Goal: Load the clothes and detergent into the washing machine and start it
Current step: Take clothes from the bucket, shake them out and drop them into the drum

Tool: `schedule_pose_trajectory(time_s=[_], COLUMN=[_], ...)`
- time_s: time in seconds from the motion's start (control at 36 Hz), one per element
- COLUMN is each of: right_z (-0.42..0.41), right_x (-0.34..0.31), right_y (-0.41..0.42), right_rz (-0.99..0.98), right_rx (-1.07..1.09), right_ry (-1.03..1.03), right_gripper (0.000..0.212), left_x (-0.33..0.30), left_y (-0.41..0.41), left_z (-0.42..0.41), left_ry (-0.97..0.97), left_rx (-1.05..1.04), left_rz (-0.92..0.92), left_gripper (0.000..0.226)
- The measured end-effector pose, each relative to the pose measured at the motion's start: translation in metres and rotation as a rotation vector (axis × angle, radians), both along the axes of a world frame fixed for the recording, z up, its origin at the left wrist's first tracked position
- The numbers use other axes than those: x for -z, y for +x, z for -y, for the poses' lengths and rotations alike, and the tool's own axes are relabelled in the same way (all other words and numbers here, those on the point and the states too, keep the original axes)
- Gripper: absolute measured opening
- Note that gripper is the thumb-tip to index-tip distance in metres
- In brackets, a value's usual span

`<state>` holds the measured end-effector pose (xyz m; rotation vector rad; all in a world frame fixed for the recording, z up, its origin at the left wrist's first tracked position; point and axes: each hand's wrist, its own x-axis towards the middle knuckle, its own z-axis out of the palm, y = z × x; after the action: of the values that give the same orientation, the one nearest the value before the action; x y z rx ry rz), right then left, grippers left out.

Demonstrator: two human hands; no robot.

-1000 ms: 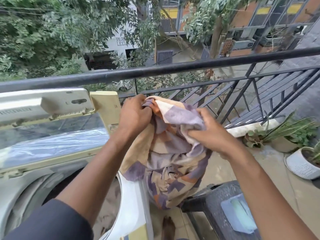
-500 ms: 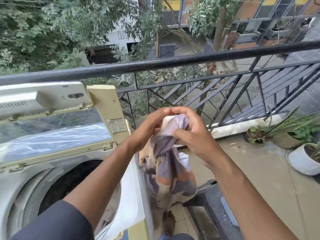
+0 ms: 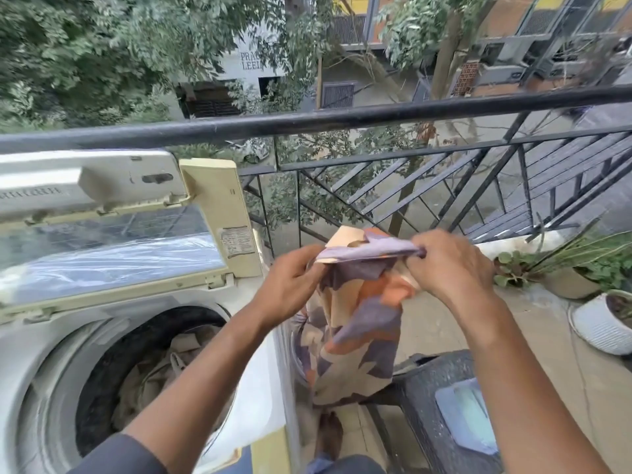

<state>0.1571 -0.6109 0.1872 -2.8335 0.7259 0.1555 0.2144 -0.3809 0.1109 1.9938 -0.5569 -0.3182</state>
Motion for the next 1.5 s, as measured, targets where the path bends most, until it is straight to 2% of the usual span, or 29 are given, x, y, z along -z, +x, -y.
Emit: schedule_pose_trajectory(time_s=[0.06,0.11,0.17,0.22,0.28,0.33,0.39,0.44,0.47,0.58,0.67,0.72,0.78,0.86,0.92,1.0,1.06,1.14,1.17,1.22,1.25,1.31,1.36,1.39,1.44,1.5], right_z=[0.007,0.008,0.005,0.004,0.005,0.006,0.005,0.007,0.01,0.005,0.008,0.014,0.019,0.024,0.022,0.019,0.018,0.009,0.003,-0.01,-0.016,-0.027,-0.035,-0.038,-0.04,-0.034], right_x=[0.011,0.024,0.03,0.032,0.032,0.039,0.058,0.089,0.107,0.142,0.155,0.153,0.144,0.121,0.1,0.068,0.048,0.022,0.014,0.001,-0.004,-0.014,-0.018,-0.018,-0.015,-0.005], right_y=[-0.004,-0.008,-0.012,-0.011,-0.011,-0.011,-0.012,-0.015,-0.017,-0.03,-0.035,-0.034,-0.033,-0.031,-0.029,-0.021,-0.015,-0.005,-0.001,0.006,0.008,0.012,0.015,0.016,0.018,0.018], right_rz=[-0.186,-0.252,-0.219,-0.094,0.013,0.056,0.058,0.036,0.019,-0.098,-0.108,-0.066,0.001,0.128,0.213,0.297,0.357,0.404,0.416,0.411,0.405,0.391,0.37,0.373,0.427,0.493], right_rx=[0.014,-0.015,-0.086,-0.145,-0.167,-0.162,-0.151,-0.137,-0.118,0.035,0.122,0.25,0.381,0.39,0.347,0.233,0.182,0.066,0.021,-0.066,-0.105,-0.158,-0.17,-0.159,-0.14,-0.169], right_ry=[-0.037,-0.066,-0.142,-0.161,0.006,0.272,0.422,0.485,0.498,0.43,0.492,0.691,0.958,1.18,1.282,1.419,1.517,1.646,1.67,1.681,1.687,1.674,1.635,1.607,1.53,1.437], right_gripper=[0.027,0.033,0.034,0.036,0.04,0.042,0.052,0.065,0.065,0.033,0.027,0.022,0.019,0.013,0.023,0.028,0.036,0.037,0.039,0.039,0.039,0.039,0.044,0.041,0.023,0.021], left_x=[-0.012,-0.023,-0.035,-0.047,-0.059,-0.072,-0.086,-0.099,-0.105,-0.114,-0.11,-0.098,-0.081,-0.054,-0.043,-0.031,-0.029,-0.036,-0.039,-0.039,-0.035,-0.029,-0.024,-0.022,-0.022,-0.025], left_y=[0.004,0.006,0.009,0.012,0.016,0.02,0.023,0.024,0.023,0.023,0.021,0.022,0.025,0.031,0.028,0.022,0.017,0.007,0.004,-0.001,-0.002,-0.002,-0.002,-0.001,-0.002,0.0], left_z=[-0.001,0.002,0.006,0.008,0.007,0.005,0.005,0.004,0.003,-0.002,-0.005,-0.009,-0.017,-0.031,-0.035,-0.036,-0.037,-0.035,-0.032,-0.025,-0.02,-0.013,-0.01,-0.01,-0.009,-0.013], left_ry=[0.003,0.029,0.012,-0.043,-0.09,-0.126,-0.172,-0.23,-0.261,-0.374,-0.378,-0.338,-0.307,-0.121,-0.021,-0.031,-0.009,-0.009,-0.022,-0.026,0.007,0.066,0.066,0.06,0.004,-0.092], left_rx=[0.072,0.149,0.173,0.163,0.139,0.123,0.109,0.078,0.065,0.074,0.061,0.014,-0.062,-0.171,-0.241,-0.265,-0.194,0.004,0.066,0.165,0.18,0.138,0.033,-0.024,-0.098,-0.169], left_rz=[0.023,0.08,0.136,0.162,0.197,0.24,0.278,0.285,0.272,0.226,0.205,0.176,0.073,0.066,0.102,0.033,-0.023,-0.109,-0.092,-0.024,0.006,0.059,0.101,0.119,0.099,0.034], left_gripper=[0.023,0.021,0.019,0.018,0.018,0.02,0.02,0.019,0.019,0.023,0.024,0.029,0.034,0.06,0.071,0.063,0.055,0.041,0.041,0.063,0.063,0.041,0.007,0.019,0.046,0.047])
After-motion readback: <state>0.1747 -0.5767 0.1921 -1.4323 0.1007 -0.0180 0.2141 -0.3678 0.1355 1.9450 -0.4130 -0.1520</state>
